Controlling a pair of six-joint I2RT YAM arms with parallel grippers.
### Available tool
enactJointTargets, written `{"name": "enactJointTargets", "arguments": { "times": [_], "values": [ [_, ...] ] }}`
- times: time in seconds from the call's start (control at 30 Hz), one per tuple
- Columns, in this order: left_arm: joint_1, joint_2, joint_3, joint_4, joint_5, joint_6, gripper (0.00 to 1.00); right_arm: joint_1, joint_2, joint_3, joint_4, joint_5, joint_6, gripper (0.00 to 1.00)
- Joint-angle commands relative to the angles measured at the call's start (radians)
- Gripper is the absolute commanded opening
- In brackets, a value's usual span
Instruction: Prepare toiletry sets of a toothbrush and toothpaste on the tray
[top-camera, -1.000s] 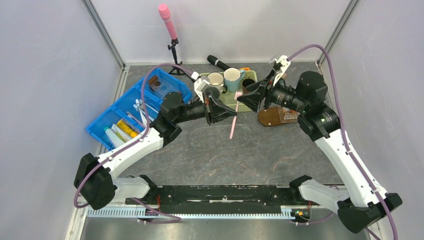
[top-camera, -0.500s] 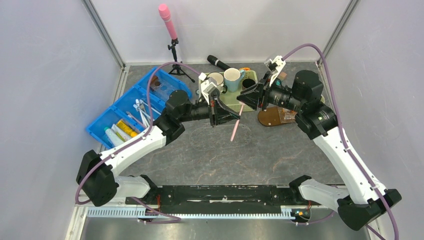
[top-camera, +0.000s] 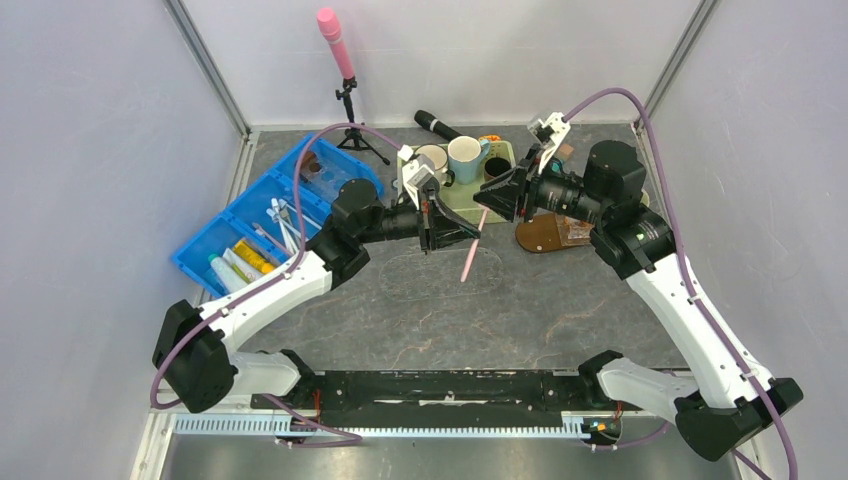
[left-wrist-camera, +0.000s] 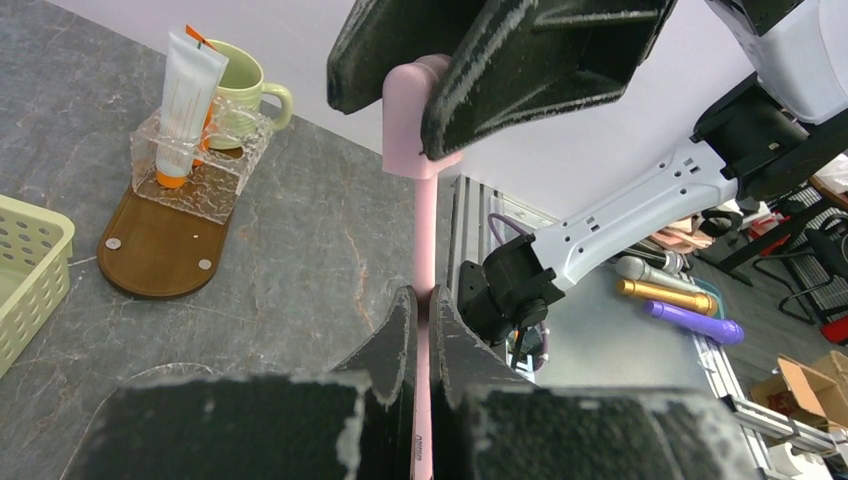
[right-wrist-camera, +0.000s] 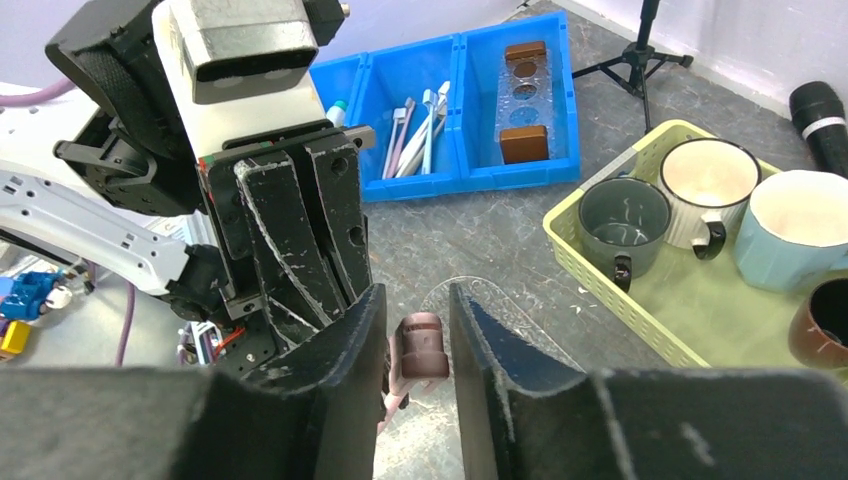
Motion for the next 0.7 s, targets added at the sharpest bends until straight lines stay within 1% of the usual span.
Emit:
{"name": "enactJointTargets", "arguments": {
  "times": [0.0, 0.07, 0.17, 0.3, 0.37, 0.4, 0.47, 0.53, 0.57, 0.63, 0.67],
  "values": [
    [-0.004, 0.002, 0.055, 0.028, 0.012, 0.036, 0.02, 0.006, -0.008, 0.013, 0.005, -0.023, -0.004, 0.38],
    [-0.003, 0.003, 0.055, 0.032, 0.011, 0.033, 0.02, 0.006, -0.008, 0.010, 0.005, -0.024, -0.002, 0.44],
    [-0.004, 0.001, 0.055, 0.038, 0.011, 0.031, 0.02, 0.006, -0.011, 0.003, 0.006, -0.023, -0.005, 0.44],
    [-0.003, 0.002, 0.053, 0.040, 0.012, 0.029, 0.02, 0.006, -0.018, 0.003, 0.008, -0.021, -0.008, 0.31],
    [-0.002, 0.004, 0.052, 0.038, 0.011, 0.030, 0.02, 0.005, -0.021, 0.003, 0.011, -0.019, -0.009, 0.21],
    [-0.003, 0.003, 0.052, 0.037, 0.010, 0.030, 0.03, 0.006, -0.022, 0.006, 0.011, -0.019, -0.010, 0.19],
    [-0.003, 0.000, 0.050, 0.031, 0.003, 0.036, 0.09, 0.007, -0.027, 0.003, 0.010, -0.015, -0.011, 0.12],
    [-0.003, -0.007, 0.050, 0.013, -0.011, 0.050, 0.19, 0.006, -0.035, -0.003, 0.010, -0.004, -0.015, 0.10],
    [-0.003, -0.012, 0.053, -0.006, -0.022, 0.063, 0.25, 0.006, -0.041, -0.007, 0.011, 0.009, -0.017, 0.08],
    [-0.003, -0.023, 0.063, -0.066, -0.061, 0.094, 0.45, 0.006, -0.060, -0.017, 0.012, 0.046, -0.020, 0.04],
    [-0.001, -0.032, 0.065, -0.097, -0.084, 0.109, 0.53, 0.006, -0.076, -0.025, 0.011, 0.075, -0.023, 0.01]
  ]
}}
